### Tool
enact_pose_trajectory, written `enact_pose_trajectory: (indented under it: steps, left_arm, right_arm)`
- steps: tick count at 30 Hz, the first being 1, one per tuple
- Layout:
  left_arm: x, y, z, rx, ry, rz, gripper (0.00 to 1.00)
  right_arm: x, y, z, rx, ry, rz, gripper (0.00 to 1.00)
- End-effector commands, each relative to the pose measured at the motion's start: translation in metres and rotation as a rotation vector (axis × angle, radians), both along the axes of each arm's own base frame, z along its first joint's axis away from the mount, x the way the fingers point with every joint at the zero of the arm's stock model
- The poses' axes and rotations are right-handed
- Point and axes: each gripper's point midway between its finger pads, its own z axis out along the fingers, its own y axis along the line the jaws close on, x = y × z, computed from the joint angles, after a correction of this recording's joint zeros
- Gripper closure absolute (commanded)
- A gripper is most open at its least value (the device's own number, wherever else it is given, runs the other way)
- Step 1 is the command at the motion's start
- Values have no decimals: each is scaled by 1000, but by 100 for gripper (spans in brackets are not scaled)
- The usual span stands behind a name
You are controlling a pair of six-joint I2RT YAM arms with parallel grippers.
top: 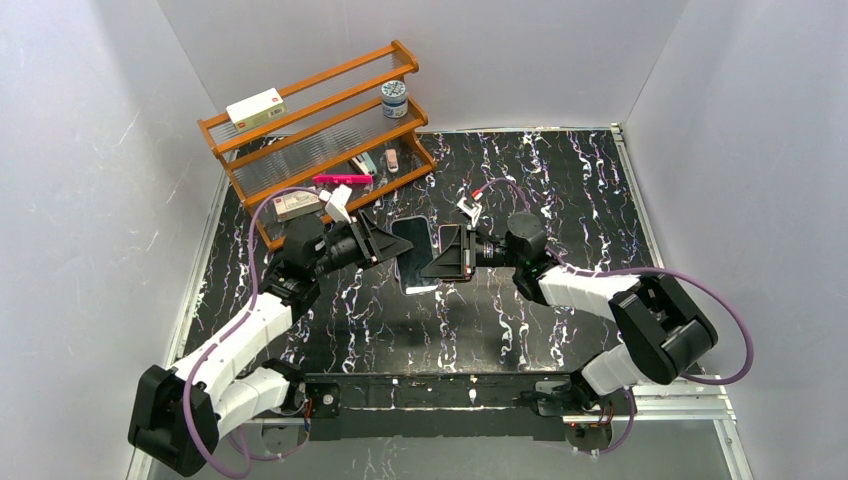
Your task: Put the phone into the phone case
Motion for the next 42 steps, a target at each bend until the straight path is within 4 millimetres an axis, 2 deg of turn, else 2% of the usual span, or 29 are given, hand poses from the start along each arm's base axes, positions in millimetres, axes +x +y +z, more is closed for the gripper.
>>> enact_pose_trajectory:
  steps: [1, 4, 6, 7, 8, 12, 18, 23, 28, 35, 42]
  left_arm:
    - [5, 9, 1, 89, -38, 31, 55]
    - [4, 10, -4, 122, -35, 24, 38]
    - [3, 12, -6, 147, -42, 18, 18]
    - [3, 13, -8, 163, -47, 13, 5]
    - [2, 13, -9, 178, -53, 8, 2]
    - [1, 19, -15, 259, -83, -12, 2]
    - [-2, 31, -39, 405, -95, -51, 2]
    - [-5, 38, -58, 487, -89, -74, 2]
    - [-7, 43, -66, 528, -90, -89, 2]
    - [-5, 46, -62, 544, -107, -75, 2]
    - [-6, 45, -58, 537, -121, -79, 2]
  right_arm:
    - [5, 0, 18, 9, -101, -34, 99]
    - [13, -5, 10, -36, -94, -81, 99]
    - [19, -13, 1, -87, -73, -108, 99]
    - [23, -19, -2, -107, -66, -124, 99]
    - [28, -26, -5, -124, -65, -145, 99]
    - [46, -55, -19, -238, -61, -234, 99]
    - [75, -99, -32, -399, -77, -358, 99]
    - [94, -130, -61, -577, -25, -392, 99]
    - [108, -141, -70, -590, 8, -412, 99]
    - [114, -151, -109, -664, 144, -351, 99]
    - [135, -166, -132, -694, 176, -387, 99]
